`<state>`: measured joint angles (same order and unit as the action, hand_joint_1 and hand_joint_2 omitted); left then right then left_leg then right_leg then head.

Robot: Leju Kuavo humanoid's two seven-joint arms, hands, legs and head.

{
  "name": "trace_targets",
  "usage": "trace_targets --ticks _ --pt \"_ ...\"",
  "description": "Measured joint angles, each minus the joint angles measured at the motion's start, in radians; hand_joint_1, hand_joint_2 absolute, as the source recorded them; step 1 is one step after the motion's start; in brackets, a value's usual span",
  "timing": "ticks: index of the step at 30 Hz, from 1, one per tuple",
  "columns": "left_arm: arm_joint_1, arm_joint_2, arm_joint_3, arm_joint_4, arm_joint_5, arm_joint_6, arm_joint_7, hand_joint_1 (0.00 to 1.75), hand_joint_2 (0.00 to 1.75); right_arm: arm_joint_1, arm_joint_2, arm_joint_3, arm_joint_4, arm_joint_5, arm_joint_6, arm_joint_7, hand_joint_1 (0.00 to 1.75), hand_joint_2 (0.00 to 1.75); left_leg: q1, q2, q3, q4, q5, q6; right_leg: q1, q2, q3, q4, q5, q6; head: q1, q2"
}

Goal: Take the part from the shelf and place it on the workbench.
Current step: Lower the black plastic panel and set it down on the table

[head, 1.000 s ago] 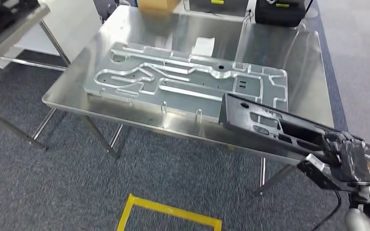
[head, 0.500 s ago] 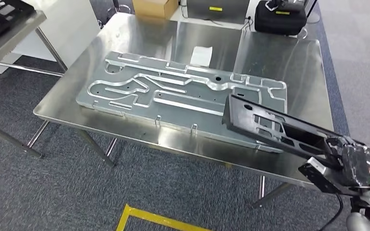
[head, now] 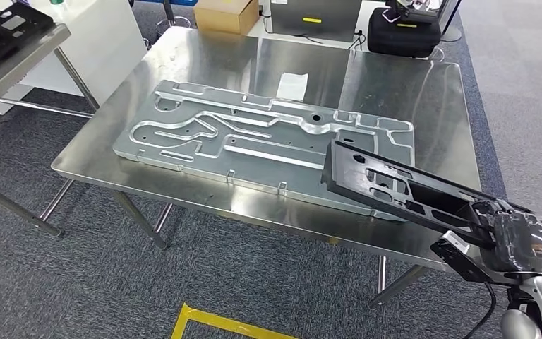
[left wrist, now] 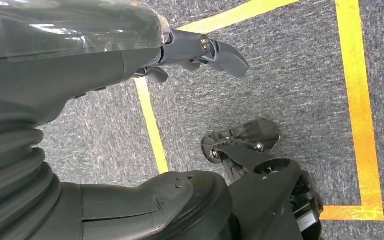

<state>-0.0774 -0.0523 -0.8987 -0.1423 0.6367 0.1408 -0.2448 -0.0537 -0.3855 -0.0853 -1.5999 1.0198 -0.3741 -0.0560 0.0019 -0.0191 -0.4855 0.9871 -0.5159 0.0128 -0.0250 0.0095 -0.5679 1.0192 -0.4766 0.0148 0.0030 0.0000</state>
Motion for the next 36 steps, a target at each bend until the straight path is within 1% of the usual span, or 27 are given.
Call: trace_targets --ticks 3,6,9,12,14,16,19,22,27,36 --pt "-0.002 0.000 -0.006 0.000 -0.006 0.001 0.013 0.00 1.75 -0.062 0.021 0.031 0.048 0.085 -0.008 0.033 1.75 1.75 0.000 0.004 0.000 0.001 0.001 0.000 -0.002 0.002 0.001 0.000 0.003 0.002 0.000 0.000" --pt "-0.013 0.000 -0.021 0.000 -0.016 0.001 0.029 0.00 1.75 -0.181 0.056 0.098 0.147 0.195 -0.019 0.086 1.75 1.75 -0.001 0.008 0.001 0.003 0.002 0.000 -0.004 0.006 0.000 0.000 0.005 0.004 0.000 0.000" --pt "-0.026 -0.001 -0.037 0.000 -0.022 -0.001 0.042 0.00 1.75 -0.317 0.116 0.185 0.291 0.283 -0.029 0.137 1.75 1.75 -0.001 0.010 0.002 0.004 0.003 0.000 -0.004 0.007 0.001 0.000 0.007 0.005 0.000 0.000" --pt "-0.035 -0.003 -0.051 -0.001 -0.023 -0.005 0.046 0.00 1.75 -0.438 0.184 0.269 0.440 0.329 -0.040 0.178 1.75 1.75 -0.001 0.010 0.003 0.005 0.004 0.000 -0.004 0.007 0.000 0.000 0.007 0.005 0.000 0.000" --pt "-0.038 -0.004 -0.057 -0.001 -0.023 -0.006 0.050 0.00 1.75 -0.499 0.223 0.315 0.524 0.351 -0.043 0.196 1.75 1.75 -0.001 0.008 0.003 0.006 0.005 0.000 -0.003 0.005 0.000 0.000 0.008 0.005 0.000 0.000" --pt "-0.039 -0.006 -0.063 -0.001 -0.023 -0.005 0.058 0.00 1.75 -0.541 0.255 0.348 0.588 0.363 -0.045 0.210 1.75 1.75 -0.001 0.006 0.003 0.007 0.005 0.000 -0.003 0.003 -0.001 0.000 0.008 0.005 0.000 0.000" --pt "-0.039 -0.007 -0.071 -0.001 -0.022 -0.001 0.067 0.00 1.75 -0.586 0.290 0.375 0.662 0.366 -0.049 0.219 1.75 1.75 -0.001 0.005 0.002 0.007 0.005 -0.001 -0.003 0.003 -0.001 0.000 0.007 0.005 0.000 0.000" --pt "-0.039 -0.007 -0.074 -0.001 -0.020 0.002 0.075 0.00 1.75 -0.608 0.306 0.390 0.709 0.366 -0.056 0.222 1.75 1.75 -0.001 0.005 0.001 0.007 0.005 0.000 -0.003 0.003 -0.001 -0.001 0.007 0.005 0.000 0.000" --pt "-0.037 -0.007 -0.075 -0.001 -0.019 0.004 0.081 0.00 1.75 -0.612 0.312 0.406 0.758 0.369 -0.069 0.224 1.75 1.75 -0.001 0.005 0.000 0.008 0.004 0.000 -0.003 0.003 -0.001 -0.003 0.008 0.006 0.000 0.000" --pt "-0.037 -0.007 -0.077 -0.001 -0.020 0.005 0.080 0.00 1.75 -0.630 0.316 0.419 0.803 0.403 -0.080 0.242 1.75 1.75 -0.001 0.005 -0.001 0.009 0.004 0.000 -0.004 0.003 0.000 -0.003 0.008 0.006 0.000 0.000"
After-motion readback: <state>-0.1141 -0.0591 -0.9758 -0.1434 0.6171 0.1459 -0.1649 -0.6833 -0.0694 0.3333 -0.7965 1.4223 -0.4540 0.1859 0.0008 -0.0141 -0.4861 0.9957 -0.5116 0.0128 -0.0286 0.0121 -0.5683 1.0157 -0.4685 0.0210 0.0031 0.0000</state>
